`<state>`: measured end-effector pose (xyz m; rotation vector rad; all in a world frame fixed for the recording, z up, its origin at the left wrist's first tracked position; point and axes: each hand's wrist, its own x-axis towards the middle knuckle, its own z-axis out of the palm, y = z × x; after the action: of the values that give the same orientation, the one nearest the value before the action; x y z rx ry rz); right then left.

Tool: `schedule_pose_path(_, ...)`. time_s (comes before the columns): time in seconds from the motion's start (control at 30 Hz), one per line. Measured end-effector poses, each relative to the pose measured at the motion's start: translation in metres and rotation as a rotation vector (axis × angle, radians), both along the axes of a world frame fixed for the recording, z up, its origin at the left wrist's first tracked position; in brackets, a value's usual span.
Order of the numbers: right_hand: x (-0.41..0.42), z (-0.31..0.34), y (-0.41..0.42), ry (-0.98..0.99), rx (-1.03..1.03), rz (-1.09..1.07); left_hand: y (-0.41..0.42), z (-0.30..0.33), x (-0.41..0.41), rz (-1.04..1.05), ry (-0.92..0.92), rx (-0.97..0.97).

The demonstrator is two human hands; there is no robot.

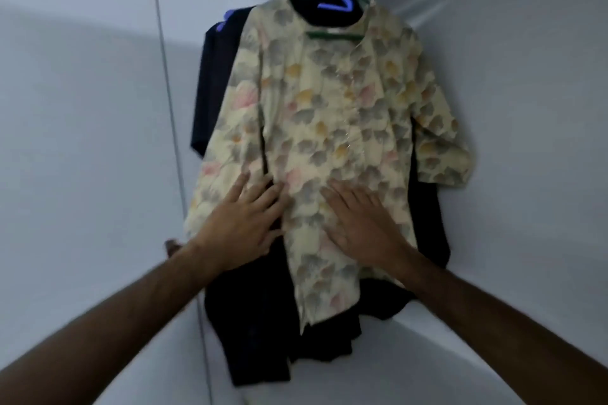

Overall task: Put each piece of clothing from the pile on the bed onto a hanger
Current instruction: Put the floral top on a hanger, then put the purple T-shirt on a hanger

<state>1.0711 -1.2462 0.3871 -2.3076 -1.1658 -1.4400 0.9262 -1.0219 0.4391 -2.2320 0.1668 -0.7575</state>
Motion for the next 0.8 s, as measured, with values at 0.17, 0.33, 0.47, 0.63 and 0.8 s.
schedule_pose_path(0.17, -0.102, -0.047, 0.054, 0.029, -0.106, 0.105, 0.024, -0.096, -0.108, 0.006, -0.118, -0.247)
schedule_pose_path(0.33, -0.220, -0.111, 0.127, 0.118, -0.272, 0.267, 0.071, -0.195, -0.258, 0.187, -0.104, -0.428)
schedule_pose_path(0.47, -0.314, -0.169, 0.192, 0.203, -0.369, 0.450, 0.110, -0.265, -0.379, 0.362, -0.058, -0.511)
schedule_pose_path(0.63, -0.432, -0.226, 0.288, 0.218, -0.486, 0.677, 0.165, -0.315, -0.514, 0.621, -0.063, -0.589)
schedule_pose_path(0.8, -0.541, -0.288, 0.394, 0.240, -0.598, 0.864, 0.221, -0.356, -0.632, 0.821, -0.056, -0.661)
